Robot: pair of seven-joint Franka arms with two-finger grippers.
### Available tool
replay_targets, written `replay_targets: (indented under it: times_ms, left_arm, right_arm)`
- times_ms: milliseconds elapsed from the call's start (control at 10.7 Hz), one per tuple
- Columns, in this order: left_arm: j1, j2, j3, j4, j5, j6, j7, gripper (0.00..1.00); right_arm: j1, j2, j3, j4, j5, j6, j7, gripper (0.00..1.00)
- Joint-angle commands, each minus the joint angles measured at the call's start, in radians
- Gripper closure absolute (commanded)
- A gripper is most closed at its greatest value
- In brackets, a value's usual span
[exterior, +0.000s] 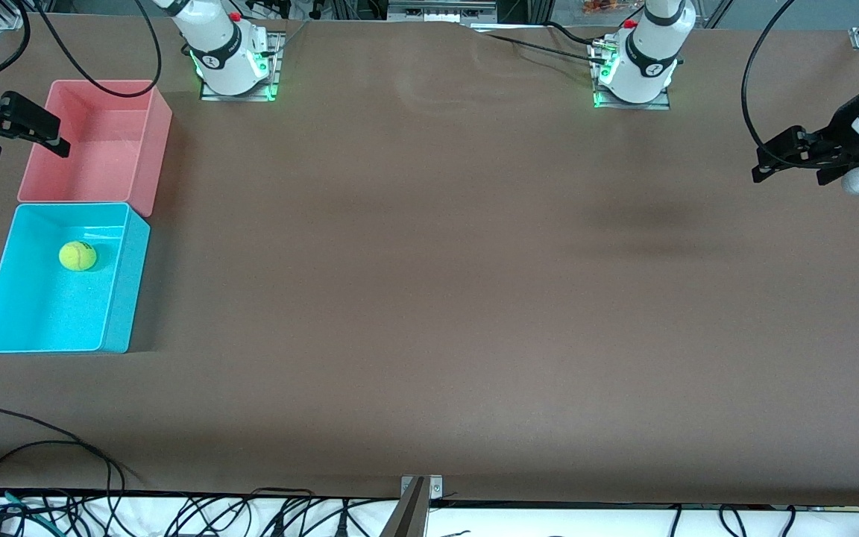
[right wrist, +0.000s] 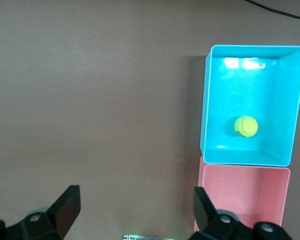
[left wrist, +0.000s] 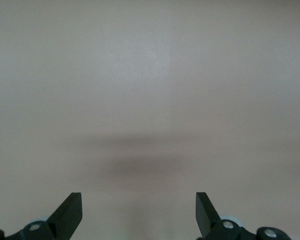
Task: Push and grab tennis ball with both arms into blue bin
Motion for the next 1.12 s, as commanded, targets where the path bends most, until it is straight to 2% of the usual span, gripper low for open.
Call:
replay_targets:
  times_ms: [0, 94, 281, 655, 1029]
  left_arm:
    - [0.004, 0.0, 0.0, 0.01, -0.011, -0.007, 0.0, 0.0]
    - [0.004, 0.0, 0.0, 0.01, -0.011, -0.007, 0.0, 0.0]
    - [0.002, 0.0, 0.0, 0.01, -0.011, -0.007, -0.001, 0.0]
    - [0.002, 0.0, 0.0, 0.01, -0.011, -0.007, -0.001, 0.0]
    - [0.003, -0.001, 0.0, 0.01, -0.011, -0.007, -0.001, 0.0]
  right_arm:
    - [0.021, -0.021, -0.046, -0.041, 0.014, 0.029, 0.013, 0.0]
    - [0.022, -0.022, -0.049, -0.035, 0.009, 0.029, 0.013, 0.0]
    - [0.027, -0.021, -0.043, -0.029, -0.101, 0.041, 0.034, 0.0]
    - [0.027, -0.021, -0.043, -0.029, -0.097, 0.055, 0.039, 0.0]
    - [0.024, -0.021, -0.063, -0.029, -0.019, 0.066, 0.028, 0.0]
